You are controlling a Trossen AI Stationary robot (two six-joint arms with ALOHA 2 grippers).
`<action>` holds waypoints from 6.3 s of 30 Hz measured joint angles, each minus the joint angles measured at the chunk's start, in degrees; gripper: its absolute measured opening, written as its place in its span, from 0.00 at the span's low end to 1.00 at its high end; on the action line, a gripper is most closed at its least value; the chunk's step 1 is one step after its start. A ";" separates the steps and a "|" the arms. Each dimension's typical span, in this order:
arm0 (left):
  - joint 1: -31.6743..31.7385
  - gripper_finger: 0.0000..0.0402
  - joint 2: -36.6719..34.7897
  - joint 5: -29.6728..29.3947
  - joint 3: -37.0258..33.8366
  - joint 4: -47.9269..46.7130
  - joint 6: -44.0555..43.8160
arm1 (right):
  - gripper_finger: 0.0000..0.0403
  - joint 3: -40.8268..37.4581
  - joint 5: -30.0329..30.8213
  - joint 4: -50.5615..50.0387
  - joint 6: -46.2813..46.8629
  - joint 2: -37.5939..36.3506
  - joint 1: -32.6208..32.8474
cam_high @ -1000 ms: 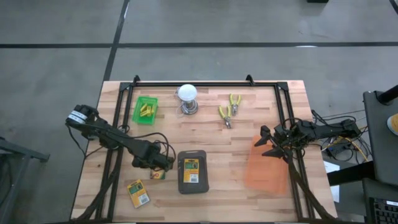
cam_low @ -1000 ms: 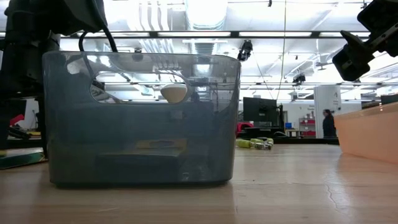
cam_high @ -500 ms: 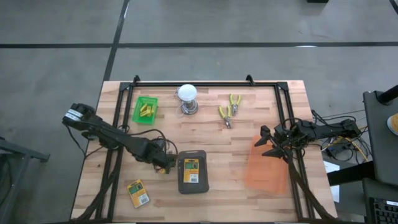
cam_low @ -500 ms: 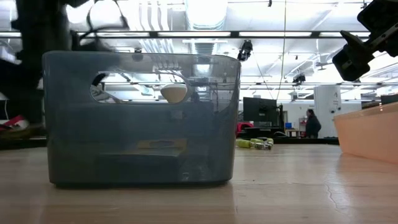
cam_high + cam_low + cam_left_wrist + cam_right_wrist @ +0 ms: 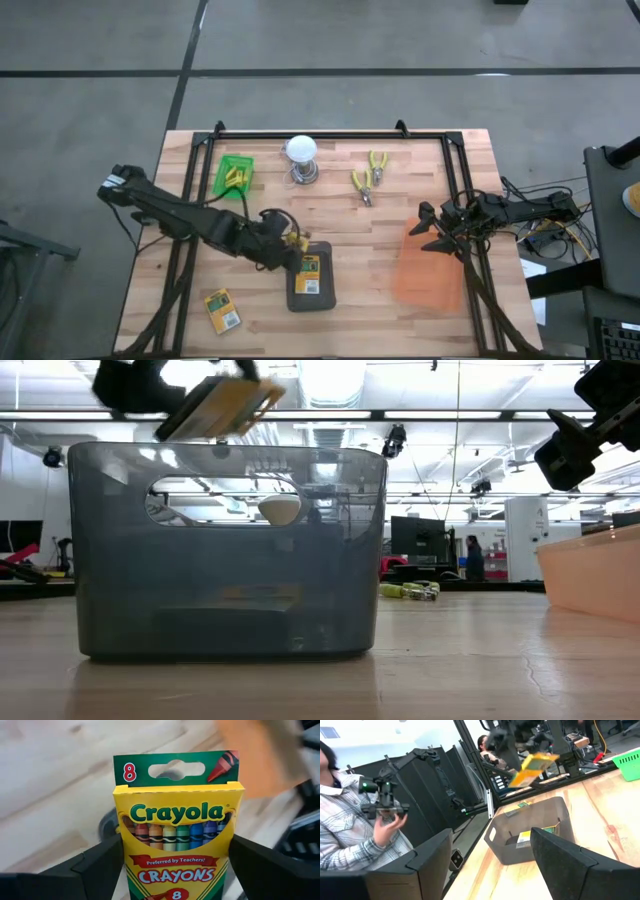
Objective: Pick & Place School Supplies
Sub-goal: Put the yellow crayon box into the black bin
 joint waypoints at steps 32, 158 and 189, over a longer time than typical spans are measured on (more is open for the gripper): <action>-0.19 0.85 6.49 -1.00 -0.50 1.22 -23.98 | 0.66 0.00 0.01 -0.01 0.00 -0.09 0.00; 3.43 0.89 17.27 15.02 -0.52 10.64 -26.84 | 0.64 0.00 0.02 -0.02 0.00 0.00 0.02; 5.21 0.99 12.45 12.74 -0.50 11.14 -21.78 | 0.66 0.00 0.02 -0.02 0.00 -0.09 0.01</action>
